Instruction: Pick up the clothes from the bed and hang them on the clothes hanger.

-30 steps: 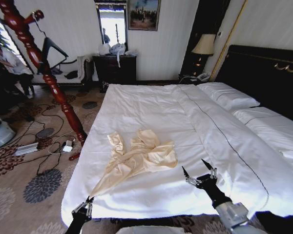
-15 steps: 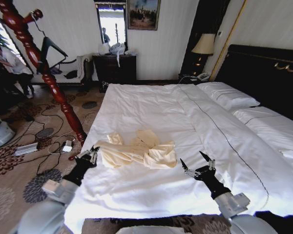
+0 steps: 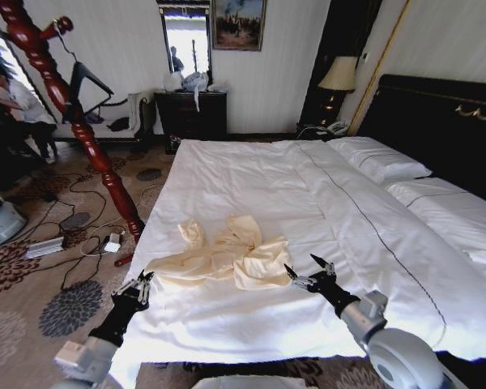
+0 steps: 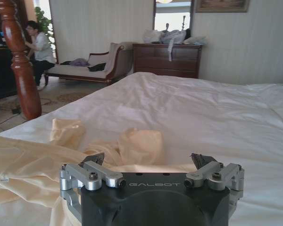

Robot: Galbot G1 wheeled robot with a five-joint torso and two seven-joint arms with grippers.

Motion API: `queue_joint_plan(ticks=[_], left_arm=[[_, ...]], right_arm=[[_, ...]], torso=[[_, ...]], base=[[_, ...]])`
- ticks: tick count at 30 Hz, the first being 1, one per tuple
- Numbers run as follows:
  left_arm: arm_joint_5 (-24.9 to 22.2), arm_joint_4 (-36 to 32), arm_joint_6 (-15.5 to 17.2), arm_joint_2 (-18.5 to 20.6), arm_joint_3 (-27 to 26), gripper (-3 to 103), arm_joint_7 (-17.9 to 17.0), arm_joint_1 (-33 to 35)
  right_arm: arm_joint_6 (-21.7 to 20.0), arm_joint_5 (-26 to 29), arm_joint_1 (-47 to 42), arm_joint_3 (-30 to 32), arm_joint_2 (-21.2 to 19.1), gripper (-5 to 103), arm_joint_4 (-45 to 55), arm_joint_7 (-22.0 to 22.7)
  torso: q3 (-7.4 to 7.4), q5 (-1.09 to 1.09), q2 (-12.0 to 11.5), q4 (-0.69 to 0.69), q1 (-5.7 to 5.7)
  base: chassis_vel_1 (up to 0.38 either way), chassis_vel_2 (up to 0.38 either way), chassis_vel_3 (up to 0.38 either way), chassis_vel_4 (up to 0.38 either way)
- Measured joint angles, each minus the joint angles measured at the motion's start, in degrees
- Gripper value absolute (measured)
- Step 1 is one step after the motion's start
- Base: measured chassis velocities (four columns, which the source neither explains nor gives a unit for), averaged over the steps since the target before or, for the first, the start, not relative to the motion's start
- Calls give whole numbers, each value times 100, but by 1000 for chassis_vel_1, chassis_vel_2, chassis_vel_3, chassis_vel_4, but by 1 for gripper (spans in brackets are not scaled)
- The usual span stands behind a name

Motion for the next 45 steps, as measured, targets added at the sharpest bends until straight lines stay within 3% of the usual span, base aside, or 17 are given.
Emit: queue_joint_plan(ticks=[6,11,25,32,45], left_arm=[[204,498,-400,-440,-17,1,154,329],[341,926,-643,-852,16,1,222,447],[431,895,-513,-761,80,1,156,355],[500,814,-463,-728,236,1,113,289],[489,759,-397,-627,247,1,103,93]], right_arm=[[-108,-174,474,-828,-169,100,-180,-213],[-193,-381,1077,-2129,292,100,-416,-360],[-350,-169,3052,-3931,1027,100,-1475,-182],[-334,-259,3485,-4186,1178,100,-2303,40],[-394,-229,3879,-4209,1235,100,-2788,383]], torso=[[0,-1,0,-2,0],[0,-2,0,-3,0],[0,-2,0,0,0],[1,-1,0,-1,0],[1,-1,0,-1,0]], base=[[0,0,0,0],[0,0,0,0],[0,0,0,0],[0,0,0,0],[0,0,0,0]])
